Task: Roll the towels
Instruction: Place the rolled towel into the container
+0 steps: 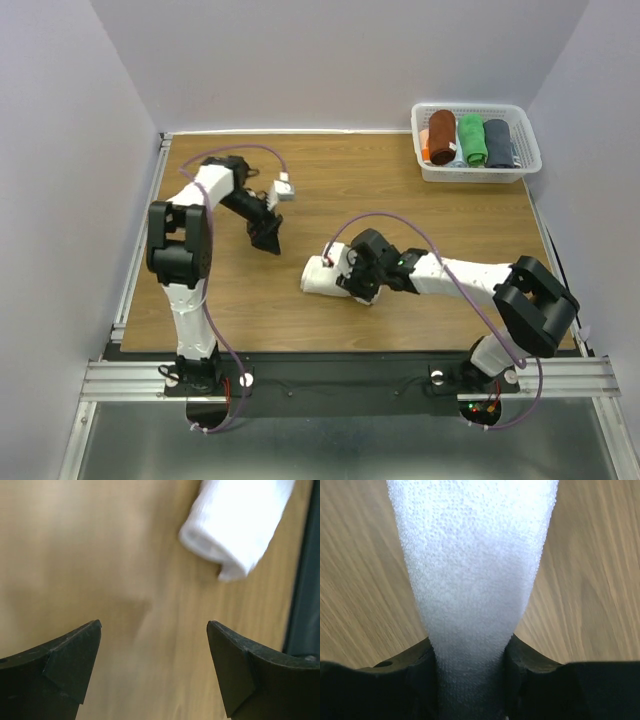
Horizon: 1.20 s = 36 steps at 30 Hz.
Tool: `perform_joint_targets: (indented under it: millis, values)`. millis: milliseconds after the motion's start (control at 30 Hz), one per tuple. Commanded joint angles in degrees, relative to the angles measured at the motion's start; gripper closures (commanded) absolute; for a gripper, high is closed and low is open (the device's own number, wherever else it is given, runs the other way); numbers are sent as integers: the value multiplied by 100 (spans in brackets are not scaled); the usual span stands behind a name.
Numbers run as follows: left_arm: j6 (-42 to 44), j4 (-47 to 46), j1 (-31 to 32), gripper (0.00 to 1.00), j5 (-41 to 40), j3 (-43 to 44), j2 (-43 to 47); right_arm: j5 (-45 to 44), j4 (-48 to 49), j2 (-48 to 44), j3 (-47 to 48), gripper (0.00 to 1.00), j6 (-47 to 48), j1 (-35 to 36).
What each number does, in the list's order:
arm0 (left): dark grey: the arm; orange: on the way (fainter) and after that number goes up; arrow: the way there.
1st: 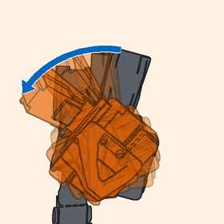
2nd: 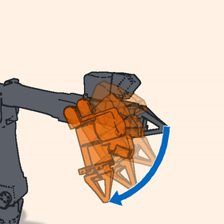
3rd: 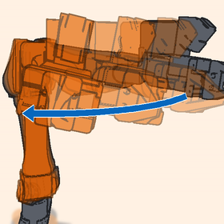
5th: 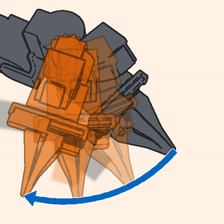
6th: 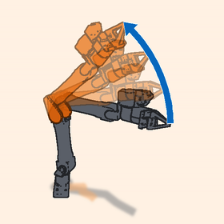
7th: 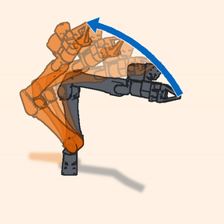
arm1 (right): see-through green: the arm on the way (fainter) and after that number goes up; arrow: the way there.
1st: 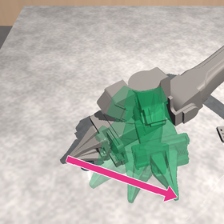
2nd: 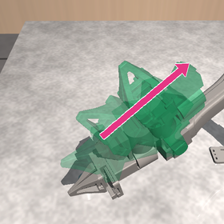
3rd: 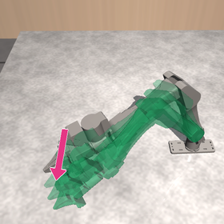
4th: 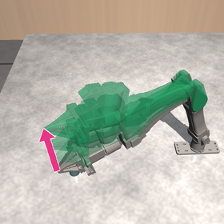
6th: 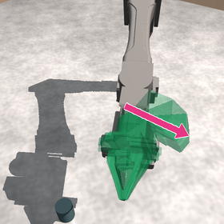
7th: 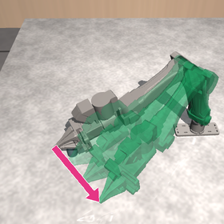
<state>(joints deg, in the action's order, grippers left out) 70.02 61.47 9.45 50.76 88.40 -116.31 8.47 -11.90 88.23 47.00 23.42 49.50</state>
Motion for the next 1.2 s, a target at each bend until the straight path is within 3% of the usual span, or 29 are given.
perform_joint_targets:
  millis: [0, 67, 300, 400, 633, 800, 1000, 1167]
  values:
    - [-629, -522, -400, 1, -49, 537, 1082, 865, -804, -332, 746, 100, -935, -789]
    - [-848, -793, -436, 1, -66, 538, 1303, 1077, -1164, -385, 1081, 99, -1093, -1160]
    - [-1859, -1558, -278, 1, -13, -7, 2051, 2009, -2061, -140, 3111, 99, -1243, -3444]
    - [-2414, -1867, -216, 1, 21, -86, 2200, 2062, -2325, 378, 4235, 99, -1191, -4620]
    - [-2906, -2394, -110, 1, 197, -508, 2525, 1790, -2492, 2004, 6817, 100, -1454, -6107]
    - [-2906, -2456, -93, 1, 276, -797, 2561, 1641, -2563, 3154, 7981, 99, -1577, -6584]
    - [-3055, -2675, -93, 1, 259, -1176, 2605, 1798, -2545, 3842, 8973, 99, -1963, -6593]
    - [-3143, -2772, -93, 1, 303, -1272, 2552, 2027, -2519, 4168, 9178, 99, -2263, -6462]
